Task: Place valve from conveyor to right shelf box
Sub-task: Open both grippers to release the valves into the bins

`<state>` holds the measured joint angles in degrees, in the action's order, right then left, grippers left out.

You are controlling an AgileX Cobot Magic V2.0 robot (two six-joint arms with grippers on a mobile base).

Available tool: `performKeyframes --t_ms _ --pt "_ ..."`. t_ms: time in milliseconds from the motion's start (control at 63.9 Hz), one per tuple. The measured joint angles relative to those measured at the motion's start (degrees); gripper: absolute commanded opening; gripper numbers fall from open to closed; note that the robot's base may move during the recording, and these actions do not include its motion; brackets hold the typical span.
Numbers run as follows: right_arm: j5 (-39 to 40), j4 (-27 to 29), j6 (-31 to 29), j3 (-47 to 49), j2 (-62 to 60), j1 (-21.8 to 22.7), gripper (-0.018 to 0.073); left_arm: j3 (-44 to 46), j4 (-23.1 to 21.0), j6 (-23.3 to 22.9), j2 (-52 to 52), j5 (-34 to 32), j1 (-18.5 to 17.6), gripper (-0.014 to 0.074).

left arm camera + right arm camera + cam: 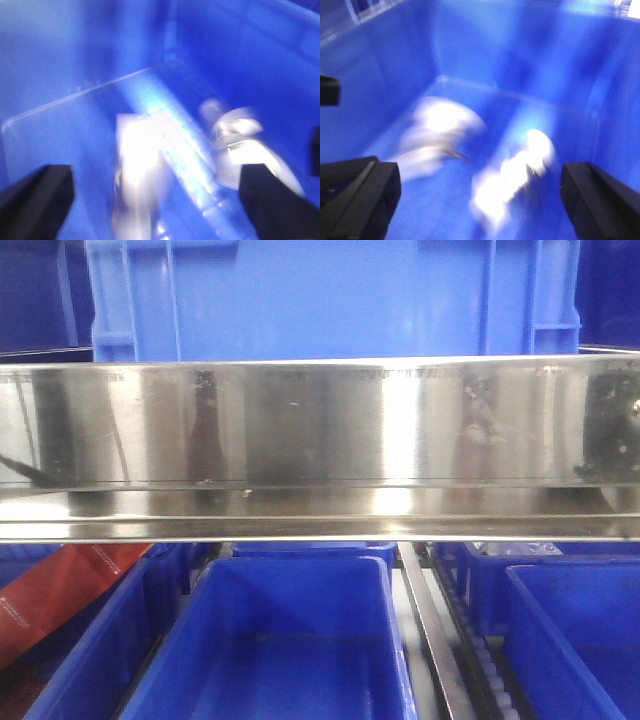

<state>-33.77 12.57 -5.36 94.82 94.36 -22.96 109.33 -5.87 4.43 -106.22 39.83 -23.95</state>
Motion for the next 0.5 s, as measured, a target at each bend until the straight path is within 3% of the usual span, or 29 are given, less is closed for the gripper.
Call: performKeyframes --t_ms 78,219,297,407,438,501 --pt "0.0 0.0 0.0 0.0 -1.62 0.0 0.0488 0.0 0.0 0.0 1.37 0.24 0.0 0.0587" --pt "0.0 0.0 0.0 0.0 -6.4 0.0 0.0284 0.0 0.27 0.0 5.87 1.65 0.0 0.0547" --pt "-0.12 0.0 0.0 0.0 -9.92 0.0 0.0123 0.1 1.16 0.0 8.6 2.72 0.0 0.0461" --pt "-1.45 0.0 0.0 0.0 -14.81 0.0 -0.0124 0.08 2.99 0.0 13.45 5.14 0.0 0.0253" --pt "-1.9 0.0 0.0 0.0 -16.02 0.0 -0.0169 0.08 3.13 0.0 14.57 5.98 0.0 0.0203" --pt "-2.8 -0.11 0.0 0.0 -18.63 0.0 -0.0158 0.08 3.27 0.0 17.35 7.82 0.57 0.0099"
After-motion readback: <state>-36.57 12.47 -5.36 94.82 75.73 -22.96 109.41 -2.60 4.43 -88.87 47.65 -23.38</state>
